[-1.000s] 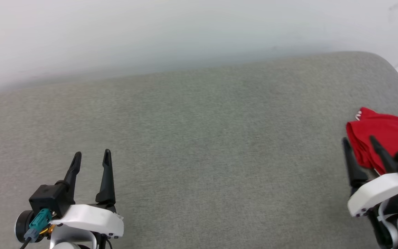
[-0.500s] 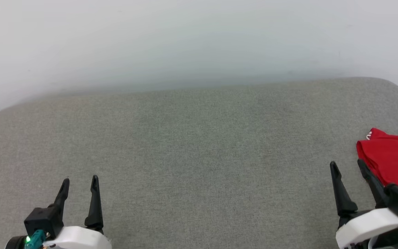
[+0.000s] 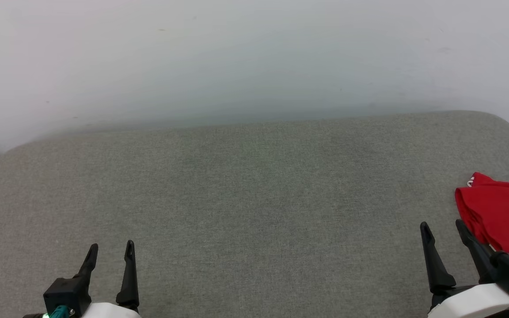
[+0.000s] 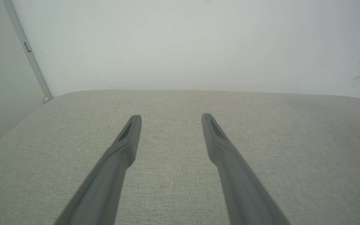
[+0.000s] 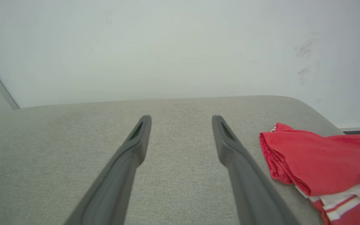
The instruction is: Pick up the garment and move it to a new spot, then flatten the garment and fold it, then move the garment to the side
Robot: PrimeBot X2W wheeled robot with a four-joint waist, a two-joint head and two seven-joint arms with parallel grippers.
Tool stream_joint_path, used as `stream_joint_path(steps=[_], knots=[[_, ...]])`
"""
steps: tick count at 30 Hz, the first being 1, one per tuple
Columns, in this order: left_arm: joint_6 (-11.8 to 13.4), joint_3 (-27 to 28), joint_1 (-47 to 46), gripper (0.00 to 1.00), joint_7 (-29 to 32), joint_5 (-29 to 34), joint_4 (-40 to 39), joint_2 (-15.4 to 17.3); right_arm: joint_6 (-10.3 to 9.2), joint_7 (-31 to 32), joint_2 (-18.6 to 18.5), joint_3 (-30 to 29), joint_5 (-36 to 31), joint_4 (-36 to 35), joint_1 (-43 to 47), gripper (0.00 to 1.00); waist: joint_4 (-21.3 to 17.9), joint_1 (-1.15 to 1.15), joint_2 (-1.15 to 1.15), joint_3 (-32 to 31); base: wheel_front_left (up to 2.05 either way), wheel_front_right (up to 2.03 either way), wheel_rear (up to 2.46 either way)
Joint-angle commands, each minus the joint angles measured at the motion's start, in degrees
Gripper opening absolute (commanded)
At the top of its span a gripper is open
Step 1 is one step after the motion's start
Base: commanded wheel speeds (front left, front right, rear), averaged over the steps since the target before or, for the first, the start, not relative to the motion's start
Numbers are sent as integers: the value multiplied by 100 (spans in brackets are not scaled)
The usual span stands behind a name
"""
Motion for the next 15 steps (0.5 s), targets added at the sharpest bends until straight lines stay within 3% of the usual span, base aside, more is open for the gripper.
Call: stream_joint_path(steps=[1, 15], knots=[[-5, 11, 32, 100, -21, 36, 4, -7, -5, 6, 22, 9, -10, -44, 25, 100, 10, 0, 0, -9, 0, 0, 0], [113, -56, -121, 100, 0, 336, -84, 136, -5, 45, 0, 39, 27, -90, 14, 100, 48, 0, 0, 13, 0, 0, 0]])
